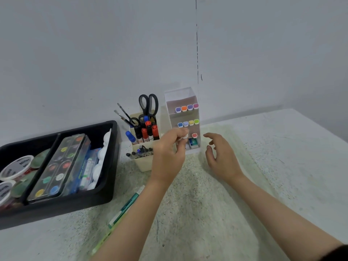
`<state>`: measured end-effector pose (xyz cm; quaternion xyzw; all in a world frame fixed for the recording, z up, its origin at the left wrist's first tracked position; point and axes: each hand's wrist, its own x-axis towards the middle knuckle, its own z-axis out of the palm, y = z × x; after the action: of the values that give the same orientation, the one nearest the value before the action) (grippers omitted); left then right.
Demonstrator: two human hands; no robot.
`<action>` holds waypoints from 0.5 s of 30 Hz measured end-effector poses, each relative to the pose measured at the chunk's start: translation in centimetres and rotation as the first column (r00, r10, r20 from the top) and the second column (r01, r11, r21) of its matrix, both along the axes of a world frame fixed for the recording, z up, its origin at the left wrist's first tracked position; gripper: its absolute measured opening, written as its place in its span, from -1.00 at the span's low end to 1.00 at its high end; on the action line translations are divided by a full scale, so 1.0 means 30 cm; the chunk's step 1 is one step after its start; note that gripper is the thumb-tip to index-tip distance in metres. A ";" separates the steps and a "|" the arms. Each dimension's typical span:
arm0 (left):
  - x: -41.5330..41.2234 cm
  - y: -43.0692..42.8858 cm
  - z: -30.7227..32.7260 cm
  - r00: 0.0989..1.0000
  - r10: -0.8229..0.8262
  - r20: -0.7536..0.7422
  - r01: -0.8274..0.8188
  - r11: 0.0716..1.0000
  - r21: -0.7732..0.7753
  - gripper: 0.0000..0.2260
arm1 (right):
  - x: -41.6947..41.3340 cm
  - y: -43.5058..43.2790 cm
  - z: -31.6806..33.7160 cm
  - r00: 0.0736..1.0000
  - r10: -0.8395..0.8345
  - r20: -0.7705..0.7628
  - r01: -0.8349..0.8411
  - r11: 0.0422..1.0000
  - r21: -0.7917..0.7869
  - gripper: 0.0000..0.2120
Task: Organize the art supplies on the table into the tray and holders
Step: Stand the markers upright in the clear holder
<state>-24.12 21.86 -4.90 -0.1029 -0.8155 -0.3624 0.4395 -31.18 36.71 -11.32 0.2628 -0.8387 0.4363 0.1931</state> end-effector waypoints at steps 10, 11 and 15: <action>-0.111 0.010 -0.110 0.961 0.093 0.259 -0.091 0.996 -0.022 -0.92 | 0.006 -0.056 0.040 0.948 0.194 0.250 -0.189 0.981 -0.046 -0.29; -0.123 0.015 -0.109 0.954 0.087 0.286 -0.092 0.996 0.005 -0.93 | 0.008 -0.059 0.040 0.946 0.202 0.252 -0.196 0.979 -0.048 -0.27; -0.145 0.039 -0.101 0.940 0.091 0.328 -0.111 0.993 0.041 -0.93 | 0.004 -0.056 0.038 0.946 0.226 0.234 -0.219 0.974 -0.055 -0.27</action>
<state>-28.46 23.02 -7.94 0.0133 -0.8701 -0.3750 0.3195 -31.07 35.03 -10.17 0.2984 -0.8145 0.4957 0.0440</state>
